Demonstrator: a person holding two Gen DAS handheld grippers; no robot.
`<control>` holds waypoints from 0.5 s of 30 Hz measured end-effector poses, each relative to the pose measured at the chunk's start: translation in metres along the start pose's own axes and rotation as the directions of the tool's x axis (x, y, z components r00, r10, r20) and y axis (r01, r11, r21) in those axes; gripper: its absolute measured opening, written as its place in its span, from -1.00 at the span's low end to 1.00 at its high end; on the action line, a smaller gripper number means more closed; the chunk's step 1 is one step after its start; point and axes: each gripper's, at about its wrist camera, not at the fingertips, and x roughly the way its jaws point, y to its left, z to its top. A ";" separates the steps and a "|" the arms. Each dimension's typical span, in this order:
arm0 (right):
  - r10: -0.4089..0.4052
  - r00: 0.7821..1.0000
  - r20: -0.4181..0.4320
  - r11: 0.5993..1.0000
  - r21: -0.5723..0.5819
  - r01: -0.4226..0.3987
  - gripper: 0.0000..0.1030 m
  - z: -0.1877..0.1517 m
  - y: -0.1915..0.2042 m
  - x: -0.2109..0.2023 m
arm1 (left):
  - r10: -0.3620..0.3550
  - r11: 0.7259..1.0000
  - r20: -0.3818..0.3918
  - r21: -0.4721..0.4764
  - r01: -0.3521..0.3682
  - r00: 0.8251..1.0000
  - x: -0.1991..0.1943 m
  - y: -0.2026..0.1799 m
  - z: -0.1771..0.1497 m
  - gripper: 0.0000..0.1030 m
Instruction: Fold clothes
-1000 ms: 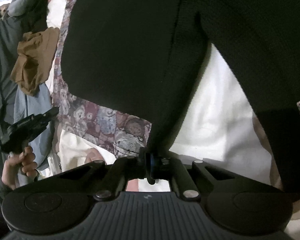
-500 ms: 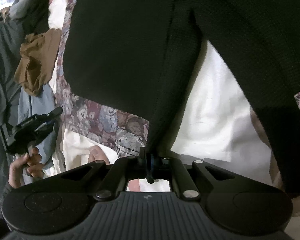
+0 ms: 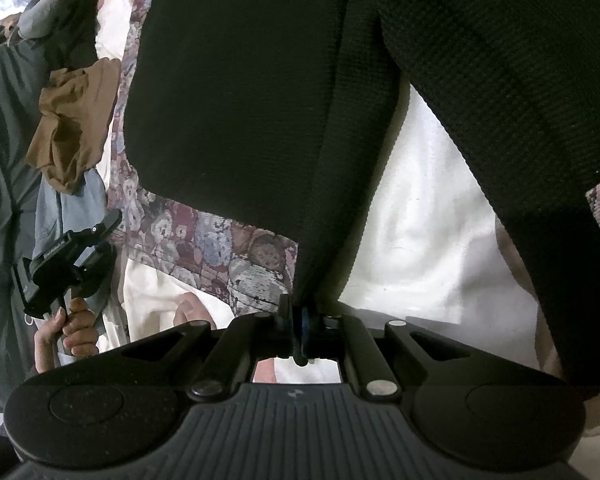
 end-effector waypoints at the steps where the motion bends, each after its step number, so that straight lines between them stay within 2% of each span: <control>1: 0.001 1.000 0.006 1.000 0.000 -0.001 -0.99 0.000 0.000 -0.001 | -0.011 1.000 0.000 0.011 0.011 1.000 -0.002 -0.003 0.000 -0.87; 6: 0.012 1.000 0.022 1.000 0.002 -0.012 -1.00 -0.003 -0.001 -0.005 | -0.089 0.995 0.013 0.041 0.088 0.996 -0.017 -0.025 0.006 -0.88; 10: -0.010 1.000 -0.002 1.000 -0.019 0.010 -0.94 -0.002 0.000 -0.012 | -0.092 0.989 -0.015 0.116 0.093 0.996 -0.017 -0.063 0.009 -0.88; 12: -0.036 0.999 0.001 0.999 -0.039 0.036 -0.82 -0.001 0.001 -0.021 | -0.100 0.982 -0.036 0.155 0.105 0.994 -0.011 -0.086 0.007 -0.88; 14: -0.055 0.998 0.031 0.996 -0.068 0.057 -0.45 0.000 0.004 -0.033 | -0.123 0.973 -0.064 0.187 0.133 0.990 -0.002 -0.110 0.003 -0.88; 15: -0.054 0.997 0.057 0.994 -0.090 0.059 -0.41 0.000 0.007 -0.041 | -0.133 0.968 -0.079 0.204 0.146 0.988 0.002 -0.121 0.001 -0.88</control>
